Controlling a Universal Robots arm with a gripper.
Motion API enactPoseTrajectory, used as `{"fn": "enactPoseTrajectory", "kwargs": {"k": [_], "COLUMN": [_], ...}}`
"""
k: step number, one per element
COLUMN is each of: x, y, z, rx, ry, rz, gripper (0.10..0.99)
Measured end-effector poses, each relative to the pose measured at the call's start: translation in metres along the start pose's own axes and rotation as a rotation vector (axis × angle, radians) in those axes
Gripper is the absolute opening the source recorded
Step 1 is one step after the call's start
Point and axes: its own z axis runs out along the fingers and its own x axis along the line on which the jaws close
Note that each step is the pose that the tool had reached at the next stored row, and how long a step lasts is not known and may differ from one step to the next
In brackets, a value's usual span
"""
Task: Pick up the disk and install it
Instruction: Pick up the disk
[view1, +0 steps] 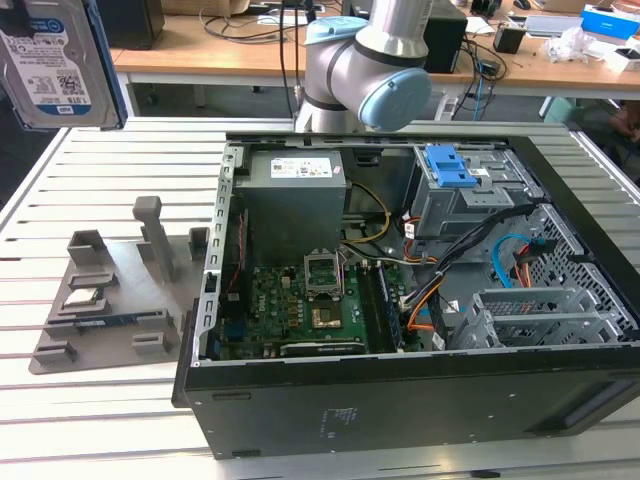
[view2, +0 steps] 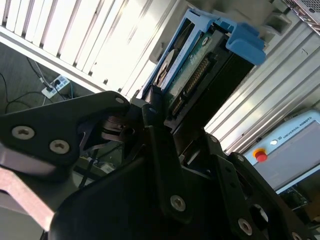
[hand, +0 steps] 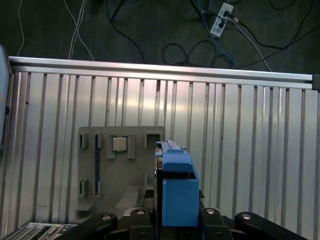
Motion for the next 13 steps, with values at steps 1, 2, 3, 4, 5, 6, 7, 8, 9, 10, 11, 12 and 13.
{"fn": "enactPoseTrajectory", "kwargs": {"k": [1,2,3,4,5,6,7,8,9,10,11,12,13], "x": [-0.0002,-0.0004,-0.0006,-0.0008,-0.0009,-0.0012,-0.0014,-0.0015,-0.0016,-0.0018,-0.0019,-0.0020,-0.0020], "y": [0.0002,0.0002,0.0003,0.0004,0.0005,0.0006,0.0006,0.0007,0.0008,0.0009,0.0010,0.0011,0.0012], "z": [-0.0036,-0.0057,-0.0088,-0.0117,-0.0137,-0.0178,-0.0207,-0.0228,-0.0262,-0.0295,-0.0316,-0.0338,-0.0363], "rx": [0.000,-0.001,-0.001,-0.001,-0.001,-0.002,-0.002,-0.003,-0.003,-0.003,-0.004,-0.004,-0.004], "ry": [0.0000,0.0000,0.0000,-0.0001,-0.0001,-0.0001,-0.0001,-0.0001,-0.0001,-0.0001,-0.0001,-0.0001,-0.0001], "rz": [0.000,0.000,0.000,0.000,0.000,0.000,0.000,0.000,0.000,0.000,0.000,0.000,0.000], "gripper": [0.369,0.369,0.369,0.369,0.369,0.369,0.369,0.369,0.369,0.369,0.369,0.369,0.369]}}
